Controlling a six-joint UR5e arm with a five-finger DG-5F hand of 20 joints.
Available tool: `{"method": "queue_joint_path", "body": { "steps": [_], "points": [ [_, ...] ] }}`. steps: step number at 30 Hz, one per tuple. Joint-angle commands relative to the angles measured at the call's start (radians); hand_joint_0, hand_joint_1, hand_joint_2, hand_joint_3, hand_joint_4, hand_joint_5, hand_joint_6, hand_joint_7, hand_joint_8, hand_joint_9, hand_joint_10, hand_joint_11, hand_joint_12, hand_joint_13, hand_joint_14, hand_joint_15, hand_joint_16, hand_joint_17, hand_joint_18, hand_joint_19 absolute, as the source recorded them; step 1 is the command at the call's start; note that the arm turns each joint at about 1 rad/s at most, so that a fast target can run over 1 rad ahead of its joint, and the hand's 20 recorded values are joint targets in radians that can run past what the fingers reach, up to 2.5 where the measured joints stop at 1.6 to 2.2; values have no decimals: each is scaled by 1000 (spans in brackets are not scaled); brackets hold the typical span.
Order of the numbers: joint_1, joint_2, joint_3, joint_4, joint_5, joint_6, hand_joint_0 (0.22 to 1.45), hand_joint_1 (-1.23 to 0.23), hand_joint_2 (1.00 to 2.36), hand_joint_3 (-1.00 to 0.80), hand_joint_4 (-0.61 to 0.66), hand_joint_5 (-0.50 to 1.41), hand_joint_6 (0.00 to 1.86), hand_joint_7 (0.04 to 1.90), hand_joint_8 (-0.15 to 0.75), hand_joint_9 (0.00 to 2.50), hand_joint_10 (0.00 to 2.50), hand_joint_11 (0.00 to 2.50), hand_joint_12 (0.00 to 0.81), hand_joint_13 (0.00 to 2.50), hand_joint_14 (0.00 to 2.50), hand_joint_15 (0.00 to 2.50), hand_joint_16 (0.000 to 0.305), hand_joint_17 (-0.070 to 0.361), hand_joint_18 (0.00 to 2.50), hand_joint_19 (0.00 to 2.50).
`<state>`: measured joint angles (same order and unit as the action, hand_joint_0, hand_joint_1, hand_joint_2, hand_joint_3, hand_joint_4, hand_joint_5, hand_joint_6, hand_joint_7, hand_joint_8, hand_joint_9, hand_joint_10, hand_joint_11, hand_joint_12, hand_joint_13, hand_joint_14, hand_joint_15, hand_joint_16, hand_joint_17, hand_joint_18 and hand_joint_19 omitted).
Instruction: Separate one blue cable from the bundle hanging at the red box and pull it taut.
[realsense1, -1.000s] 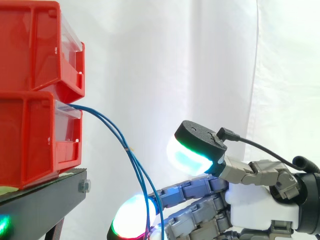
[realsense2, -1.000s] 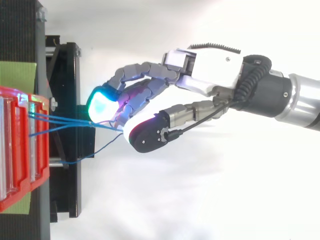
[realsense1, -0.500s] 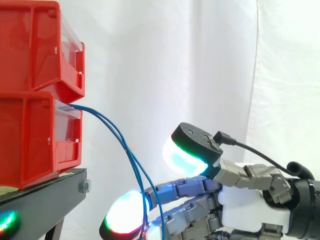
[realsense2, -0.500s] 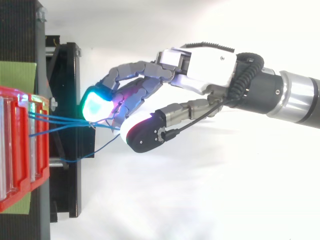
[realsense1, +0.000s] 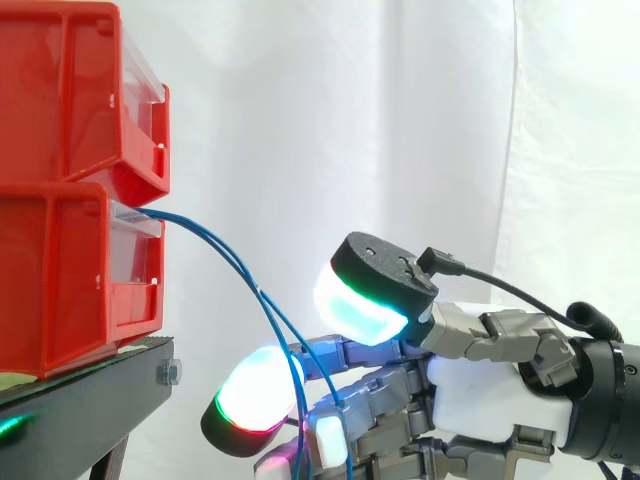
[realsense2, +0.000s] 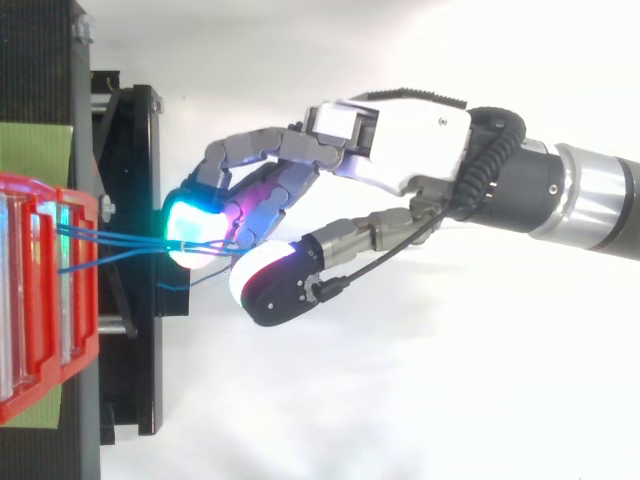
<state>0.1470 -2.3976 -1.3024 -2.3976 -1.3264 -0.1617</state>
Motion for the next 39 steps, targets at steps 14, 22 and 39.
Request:
{"method": "queue_joint_path", "body": {
  "steps": [14,22,39],
  "points": [
    [6,0,22,2,-22,-25,639,-606,1009,-403,204,-111,500,1223,358,1188,17,952,303,985,20,555,26,59,611,365],
    [8,0,22,14,-31,-24,653,-701,1021,-170,151,-166,715,943,342,1133,13,1060,316,996,21,578,27,60,618,378],
    [-3,2,22,22,-51,-12,581,-540,1000,-500,155,-176,882,863,354,1190,12,1127,333,1024,21,624,30,68,646,435]
  ]
}}
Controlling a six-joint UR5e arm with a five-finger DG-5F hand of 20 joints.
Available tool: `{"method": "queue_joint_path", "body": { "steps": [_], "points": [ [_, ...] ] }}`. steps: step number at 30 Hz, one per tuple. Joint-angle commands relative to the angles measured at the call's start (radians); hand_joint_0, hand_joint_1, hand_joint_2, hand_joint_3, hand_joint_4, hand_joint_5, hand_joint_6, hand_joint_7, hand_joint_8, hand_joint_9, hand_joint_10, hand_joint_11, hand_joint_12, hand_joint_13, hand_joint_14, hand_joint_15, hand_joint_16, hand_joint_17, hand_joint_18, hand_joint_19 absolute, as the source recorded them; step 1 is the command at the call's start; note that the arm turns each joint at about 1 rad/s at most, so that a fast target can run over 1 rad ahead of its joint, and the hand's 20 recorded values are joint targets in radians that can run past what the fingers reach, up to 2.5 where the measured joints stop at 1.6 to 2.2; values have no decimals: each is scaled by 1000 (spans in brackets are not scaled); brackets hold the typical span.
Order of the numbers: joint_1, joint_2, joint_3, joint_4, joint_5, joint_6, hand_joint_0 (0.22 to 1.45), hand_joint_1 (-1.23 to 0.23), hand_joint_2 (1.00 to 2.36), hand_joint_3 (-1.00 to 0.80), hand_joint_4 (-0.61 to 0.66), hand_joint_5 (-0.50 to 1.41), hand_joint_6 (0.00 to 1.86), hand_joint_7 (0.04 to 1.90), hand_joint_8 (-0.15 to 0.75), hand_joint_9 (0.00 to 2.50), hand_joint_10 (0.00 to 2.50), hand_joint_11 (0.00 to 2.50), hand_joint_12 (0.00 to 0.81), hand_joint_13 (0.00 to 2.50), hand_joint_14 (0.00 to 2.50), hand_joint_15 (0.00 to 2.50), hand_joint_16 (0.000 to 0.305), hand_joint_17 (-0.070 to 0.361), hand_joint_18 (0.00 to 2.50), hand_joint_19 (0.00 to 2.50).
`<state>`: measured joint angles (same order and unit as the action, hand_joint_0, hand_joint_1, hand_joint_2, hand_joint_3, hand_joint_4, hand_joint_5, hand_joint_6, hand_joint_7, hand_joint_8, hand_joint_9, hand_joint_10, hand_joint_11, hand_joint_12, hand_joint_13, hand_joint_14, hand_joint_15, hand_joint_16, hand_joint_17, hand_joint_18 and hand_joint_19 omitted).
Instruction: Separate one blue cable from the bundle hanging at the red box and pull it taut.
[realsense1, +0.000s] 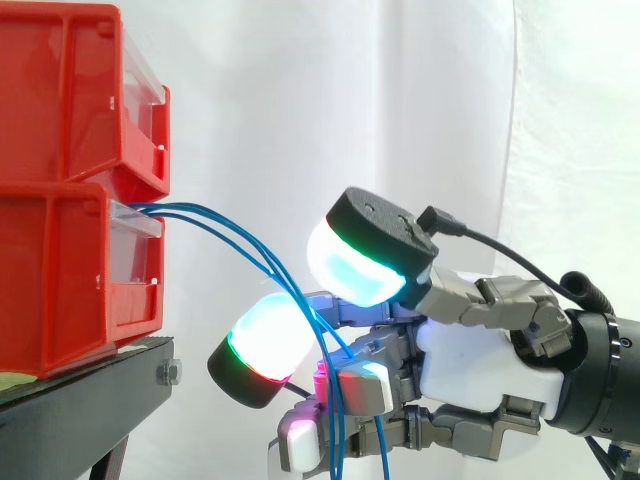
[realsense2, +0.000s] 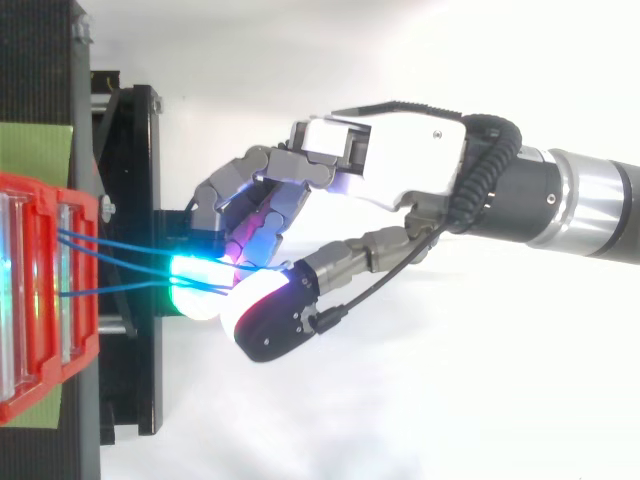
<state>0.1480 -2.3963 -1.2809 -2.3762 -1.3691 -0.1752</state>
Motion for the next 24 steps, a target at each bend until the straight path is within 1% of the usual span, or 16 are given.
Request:
{"method": "queue_joint_path", "body": {
  "steps": [1,4,7,9,11,12,14,16,17,20,21,24],
  "points": [
    [-5,0,0,0,-12,6,581,-534,1000,-500,152,-176,882,869,351,1193,13,1118,332,1024,22,624,31,69,647,443],
    [-8,0,0,0,-16,19,597,-497,1001,-485,148,-171,885,880,354,1204,13,1117,336,1033,20,629,31,70,658,456],
    [-15,-1,2,-3,-16,42,614,-517,1009,-390,125,-172,893,923,358,1201,14,1125,335,1035,22,630,31,70,663,461],
    [-18,0,0,-6,-16,51,609,-587,1017,-258,127,-177,911,960,358,1185,13,1165,342,1034,22,639,32,71,667,466],
    [-22,0,2,-9,-19,52,607,-623,1018,-206,119,-181,923,969,354,1182,12,1188,342,1033,23,643,32,73,672,475],
    [-25,-1,2,-11,-27,52,611,-658,1020,-159,89,-183,926,1018,347,1179,11,1235,343,1034,21,657,33,75,678,483],
    [-31,-1,5,-11,-38,52,619,-688,1021,-120,60,-186,938,1030,347,1187,7,1274,347,1035,22,662,35,80,695,489],
    [-35,-1,6,-11,-44,52,630,-711,1021,-100,36,-189,950,1031,344,1190,7,1296,345,1033,23,682,36,82,697,504],
    [-41,-1,11,-11,-51,52,642,-727,1022,-87,6,-194,966,1014,337,1190,5,1321,340,1026,24,694,37,84,703,521],
    [-47,-1,12,-12,-64,52,671,-773,1024,-75,-40,-200,974,1095,324,1187,3,1367,335,1028,22,705,38,86,720,534],
    [-48,-1,12,-12,-65,52,688,-790,1024,-86,-61,-204,984,1071,316,1184,3,1366,338,1026,24,721,39,87,725,547],
    [-53,-1,12,-12,-68,52,732,-819,1023,-161,-57,-206,989,1073,310,1190,2,1388,336,1023,23,722,40,90,740,575]
  ]
}}
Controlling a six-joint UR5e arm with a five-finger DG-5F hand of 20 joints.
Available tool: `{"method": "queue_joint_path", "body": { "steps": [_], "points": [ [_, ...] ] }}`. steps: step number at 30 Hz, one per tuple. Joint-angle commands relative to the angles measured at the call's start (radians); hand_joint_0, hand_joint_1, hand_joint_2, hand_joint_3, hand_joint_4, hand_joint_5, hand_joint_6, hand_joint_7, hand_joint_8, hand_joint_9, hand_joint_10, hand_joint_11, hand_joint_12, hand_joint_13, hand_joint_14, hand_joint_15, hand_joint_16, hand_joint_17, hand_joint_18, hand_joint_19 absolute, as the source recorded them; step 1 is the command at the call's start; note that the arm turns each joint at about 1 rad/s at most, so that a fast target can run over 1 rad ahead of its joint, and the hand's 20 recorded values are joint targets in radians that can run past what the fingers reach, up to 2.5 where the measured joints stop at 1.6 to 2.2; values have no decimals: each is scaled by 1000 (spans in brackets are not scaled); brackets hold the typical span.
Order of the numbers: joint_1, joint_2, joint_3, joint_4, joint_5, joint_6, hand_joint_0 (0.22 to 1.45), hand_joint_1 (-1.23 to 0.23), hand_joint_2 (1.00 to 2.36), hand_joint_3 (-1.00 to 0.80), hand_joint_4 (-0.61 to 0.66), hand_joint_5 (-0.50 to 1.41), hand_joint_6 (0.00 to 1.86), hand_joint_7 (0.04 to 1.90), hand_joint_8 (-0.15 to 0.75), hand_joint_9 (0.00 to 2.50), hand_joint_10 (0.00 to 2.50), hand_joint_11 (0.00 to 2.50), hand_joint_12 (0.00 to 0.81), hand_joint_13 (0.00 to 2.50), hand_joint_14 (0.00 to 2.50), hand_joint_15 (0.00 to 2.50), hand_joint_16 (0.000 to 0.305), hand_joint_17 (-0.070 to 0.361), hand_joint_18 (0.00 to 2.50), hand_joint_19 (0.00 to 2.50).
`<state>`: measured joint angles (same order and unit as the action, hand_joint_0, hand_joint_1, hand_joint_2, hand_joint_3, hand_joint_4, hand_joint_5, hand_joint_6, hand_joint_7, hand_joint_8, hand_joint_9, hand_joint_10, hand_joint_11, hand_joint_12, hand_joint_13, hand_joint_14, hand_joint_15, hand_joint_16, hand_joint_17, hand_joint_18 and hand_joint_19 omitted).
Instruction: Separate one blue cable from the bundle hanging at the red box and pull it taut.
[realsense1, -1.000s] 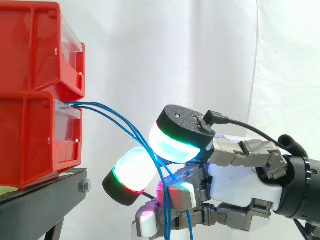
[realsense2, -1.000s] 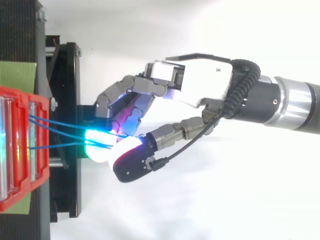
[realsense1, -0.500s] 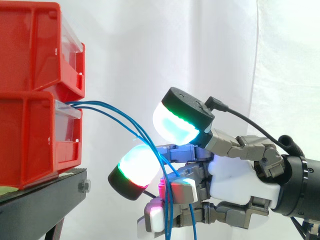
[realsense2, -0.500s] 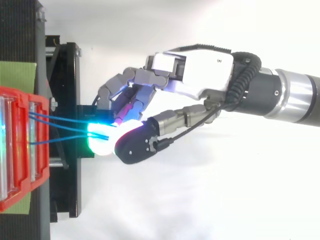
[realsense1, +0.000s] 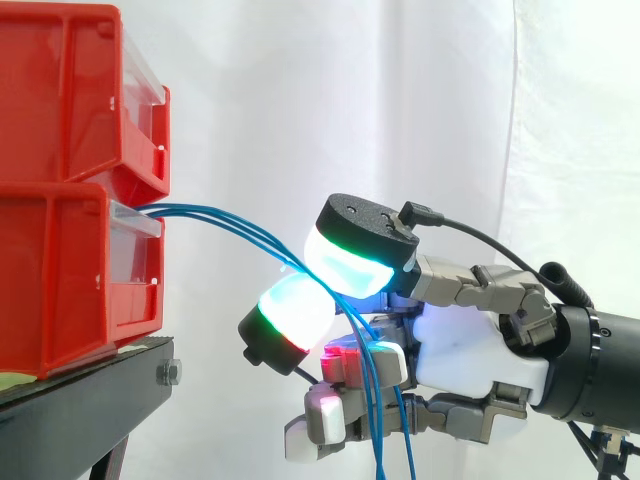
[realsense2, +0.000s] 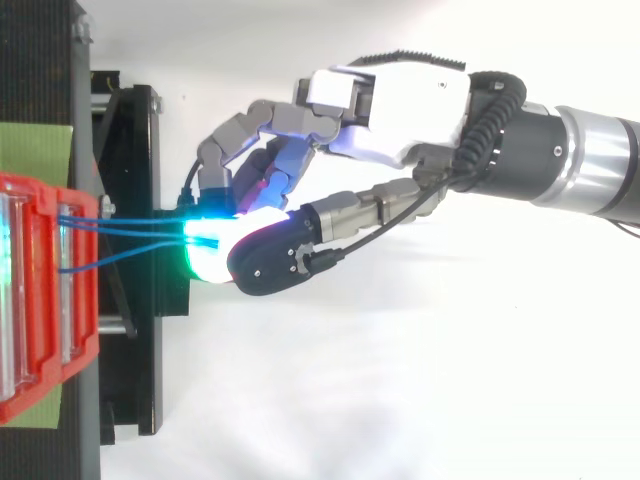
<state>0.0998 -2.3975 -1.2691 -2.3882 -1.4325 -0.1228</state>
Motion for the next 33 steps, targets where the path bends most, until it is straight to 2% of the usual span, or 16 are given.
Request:
{"method": "queue_joint_path", "body": {
  "steps": [1,6,10,13,16,19,21,22,24,27,29,33],
  "points": [
    [-8,0,0,-2,-6,0,747,-825,1020,-207,-72,-206,990,1059,313,1188,3,1393,334,1021,25,725,40,89,742,580],
    [-9,0,0,-8,-11,0,809,-835,1006,-417,-85,-199,989,1076,304,1204,4,1381,333,1015,25,736,39,88,738,575],
    [-12,0,-1,-8,-11,0,816,-848,1000,-500,-80,-189,981,1080,301,1218,5,1392,331,1013,25,728,39,87,748,566],
    [-14,0,0,-9,-11,0,773,-893,1000,-500,-28,-168,965,1115,299,1224,5,1411,327,1011,25,729,39,89,765,543],
    [-15,0,0,-16,-14,-1,650,-924,1000,-500,17,-139,947,1139,310,1243,9,1386,329,1001,26,748,39,89,743,564],
    [-17,0,-1,-20,-16,-1,551,-872,1000,-500,36,-129,941,1098,334,1265,10,1354,345,1001,25,749,43,96,743,588],
    [-17,0,-1,-20,-16,-1,498,-701,1000,-500,46,-113,923,1146,344,1319,11,1327,357,1018,25,735,46,104,772,595],
    [-17,0,0,-20,-16,-3,495,-662,1000,-500,42,-110,920,1157,345,1339,12,1323,357,1022,24,724,46,104,782,598],
    [-17,0,0,-20,-16,-3,503,-466,1000,-500,31,-94,904,1202,344,1406,15,1286,355,1052,23,745,46,104,790,626],
    [-17,0,0,-20,-16,-3,551,-325,1000,-500,22,-93,900,1235,324,1417,18,1273,350,1051,25,755,44,100,785,659],
    [-17,0,0,-20,-16,-3,568,-329,1000,-500,24,-95,900,1234,320,1416,19,1288,350,1051,24,762,44,99,780,672],
    [-17,0,0,-20,-16,-5,603,-496,1003,-456,43,-106,899,1220,320,1379,18,1316,350,1043,26,765,44,99,778,680]
  ]
}}
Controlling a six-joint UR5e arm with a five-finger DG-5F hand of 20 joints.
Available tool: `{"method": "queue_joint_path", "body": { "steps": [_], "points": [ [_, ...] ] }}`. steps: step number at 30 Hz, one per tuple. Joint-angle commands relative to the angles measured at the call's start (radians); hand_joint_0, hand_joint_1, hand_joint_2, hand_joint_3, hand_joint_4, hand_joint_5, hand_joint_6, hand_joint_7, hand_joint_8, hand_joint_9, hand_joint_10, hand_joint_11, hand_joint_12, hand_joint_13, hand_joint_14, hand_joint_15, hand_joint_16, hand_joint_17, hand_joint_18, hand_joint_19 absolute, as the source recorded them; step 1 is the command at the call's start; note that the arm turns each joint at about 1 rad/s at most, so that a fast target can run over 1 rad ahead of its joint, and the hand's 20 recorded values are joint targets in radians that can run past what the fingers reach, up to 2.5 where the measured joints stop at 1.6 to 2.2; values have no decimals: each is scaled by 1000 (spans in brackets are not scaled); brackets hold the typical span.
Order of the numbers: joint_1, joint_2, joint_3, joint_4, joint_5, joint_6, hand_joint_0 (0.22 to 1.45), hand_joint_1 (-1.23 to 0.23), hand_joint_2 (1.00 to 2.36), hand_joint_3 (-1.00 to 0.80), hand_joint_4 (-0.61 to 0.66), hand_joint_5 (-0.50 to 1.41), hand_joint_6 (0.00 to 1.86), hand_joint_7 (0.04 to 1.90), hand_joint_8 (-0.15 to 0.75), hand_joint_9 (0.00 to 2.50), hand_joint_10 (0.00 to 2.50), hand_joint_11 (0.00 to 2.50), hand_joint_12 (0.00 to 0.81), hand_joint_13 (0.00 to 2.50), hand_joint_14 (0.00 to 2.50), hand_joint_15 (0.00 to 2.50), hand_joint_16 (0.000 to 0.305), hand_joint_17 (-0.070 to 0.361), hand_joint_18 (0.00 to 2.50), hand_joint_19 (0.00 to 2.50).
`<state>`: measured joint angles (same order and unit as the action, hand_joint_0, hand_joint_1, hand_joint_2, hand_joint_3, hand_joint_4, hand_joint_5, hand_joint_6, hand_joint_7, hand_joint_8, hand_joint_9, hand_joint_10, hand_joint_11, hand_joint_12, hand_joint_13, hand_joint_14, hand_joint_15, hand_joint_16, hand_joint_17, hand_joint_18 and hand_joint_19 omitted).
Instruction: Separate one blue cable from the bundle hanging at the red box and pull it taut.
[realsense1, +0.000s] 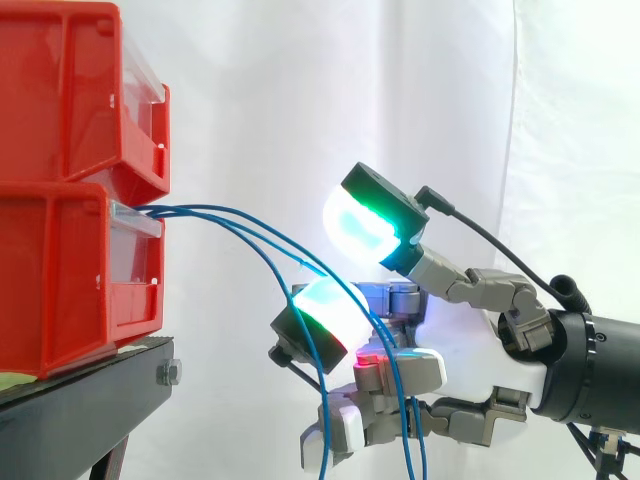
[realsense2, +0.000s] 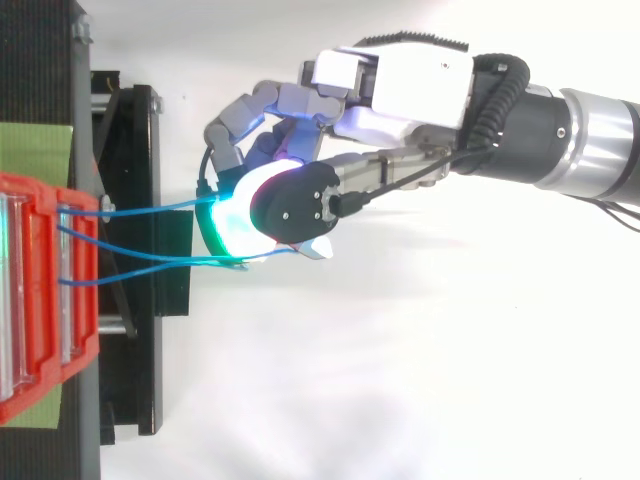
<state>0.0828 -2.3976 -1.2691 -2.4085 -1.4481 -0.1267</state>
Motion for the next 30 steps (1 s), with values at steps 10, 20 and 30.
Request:
{"method": "queue_joint_path", "body": {
  "steps": [10,20,30],
  "points": [
    [0,0,1,-1,0,-2,766,-873,1002,-474,-81,-152,937,1265,293,1242,14,1326,338,968,26,733,45,101,743,595],
    [0,0,-1,-4,0,-10,468,-961,1000,-500,-28,-89,920,1081,326,1310,14,1300,353,974,23,728,51,116,718,596],
    [0,0,-1,-9,0,-11,427,-453,1000,-500,-36,-78,811,1004,349,1274,17,1006,385,941,22,672,58,129,679,575]
  ]
}}
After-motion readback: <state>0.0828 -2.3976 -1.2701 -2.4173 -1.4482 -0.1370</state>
